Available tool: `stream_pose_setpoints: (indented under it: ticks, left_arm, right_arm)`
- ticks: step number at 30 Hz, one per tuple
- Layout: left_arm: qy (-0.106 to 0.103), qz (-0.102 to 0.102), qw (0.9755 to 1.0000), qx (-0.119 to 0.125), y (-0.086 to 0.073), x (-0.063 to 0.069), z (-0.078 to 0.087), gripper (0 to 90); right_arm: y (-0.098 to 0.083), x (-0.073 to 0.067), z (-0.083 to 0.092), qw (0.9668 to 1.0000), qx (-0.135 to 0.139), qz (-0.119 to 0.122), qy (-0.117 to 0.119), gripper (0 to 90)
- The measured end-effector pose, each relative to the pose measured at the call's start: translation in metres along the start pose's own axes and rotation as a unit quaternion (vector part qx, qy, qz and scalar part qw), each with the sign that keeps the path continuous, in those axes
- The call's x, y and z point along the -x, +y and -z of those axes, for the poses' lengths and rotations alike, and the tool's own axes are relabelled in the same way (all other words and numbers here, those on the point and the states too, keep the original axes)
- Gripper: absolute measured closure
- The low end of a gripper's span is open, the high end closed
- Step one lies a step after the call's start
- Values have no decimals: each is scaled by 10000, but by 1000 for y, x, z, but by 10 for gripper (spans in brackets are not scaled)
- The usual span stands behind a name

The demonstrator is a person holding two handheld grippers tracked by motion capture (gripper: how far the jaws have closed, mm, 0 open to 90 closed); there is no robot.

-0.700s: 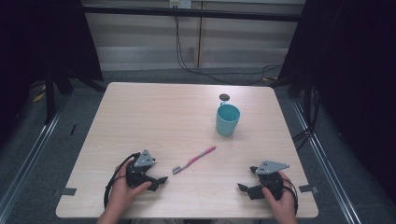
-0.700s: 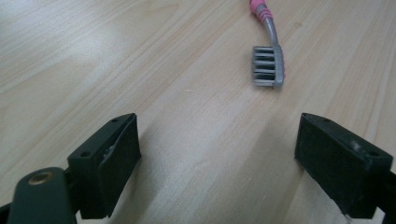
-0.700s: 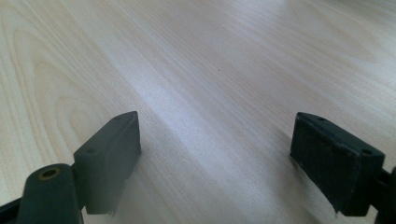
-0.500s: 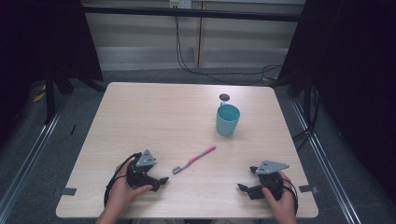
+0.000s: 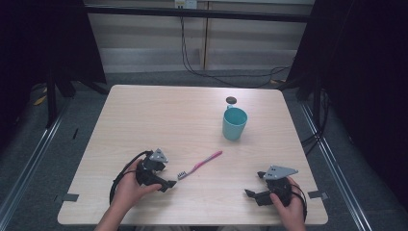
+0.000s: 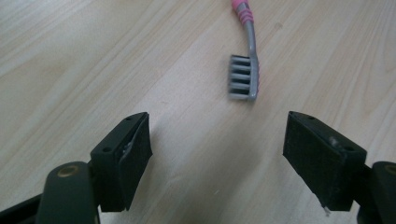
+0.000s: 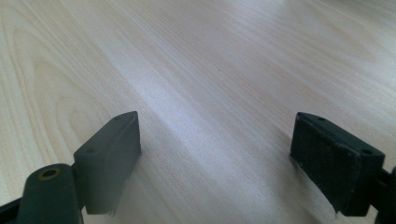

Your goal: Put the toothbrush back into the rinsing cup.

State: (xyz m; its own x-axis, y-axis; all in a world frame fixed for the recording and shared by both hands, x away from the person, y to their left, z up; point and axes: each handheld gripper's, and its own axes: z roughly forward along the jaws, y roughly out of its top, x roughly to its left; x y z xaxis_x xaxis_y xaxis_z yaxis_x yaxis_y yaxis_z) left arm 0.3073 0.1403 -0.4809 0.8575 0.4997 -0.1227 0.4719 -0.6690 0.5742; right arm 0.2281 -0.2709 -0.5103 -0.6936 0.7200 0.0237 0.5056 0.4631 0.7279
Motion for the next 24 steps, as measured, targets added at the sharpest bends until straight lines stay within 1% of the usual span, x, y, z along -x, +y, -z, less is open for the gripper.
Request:
stream_pose_setpoints:
  ticks: [2, 3, 5, 8, 9, 10, 12, 13, 14, 19, 21, 22, 24]
  left_arm:
    - [10, -3, 10000, -19, 2, 0, 0, 233]
    - [-16, 31, 9999, -102, 5, -1, 0, 234]
    - [-24, 45, 9998, -181, 9, -2, 1, 239]
    - [-32, 67, 9998, -208, 13, -2, 1, 241]
    - [-67, 70, 9998, -198, 14, -3, 1, 243]
    - [-79, 103, 9996, -232, 16, -3, 1, 244]
    - [-87, 89, 9995, -304, 21, -4, 0, 244]
    - [-87, 89, 9995, -304, 21, -4, 0, 248]
    - [-117, 121, 9992, -368, 25, -5, -1, 255]
    - [-135, 201, 9987, -446, 33, -6, -2, 288]
    - [-191, 252, 9984, -472, 36, -6, -4, 291]
    - [-216, 258, 9979, -547, 40, -6, -6, 296]
    - [-217, 222, 9978, -589, 43, -5, -8, 297]
  right_arm:
    - [0, 0, 0, 10000, -2, -6, 1, 157]
    - [0, 0, 0, 10000, 1, 0, 0, 157]
    - [0, 0, 0, 10000, 0, 0, 1, 157]
    - [0, 0, 0, 10000, 0, -1, 1, 157]
    - [0, 0, 0, 10000, -2, -5, 1, 157]
    - [0, 0, 0, 10000, 1, 0, 1, 156]
    - [0, 0, 0, 10000, -2, -4, 3, 156]
    - [0, 0, 0, 10000, -2, -4, 2, 156]
    - [0, 0, 0, 10000, -3, -4, 3, 156]
    - [0, 0, 0, 10000, -2, -3, 4, 156]
    - [0, 0, 0, 10000, -3, -2, 2, 156]
    - [0, 0, 0, 10000, -2, -1, 2, 156]
    - [0, 0, 0, 10000, -3, -2, 3, 156]
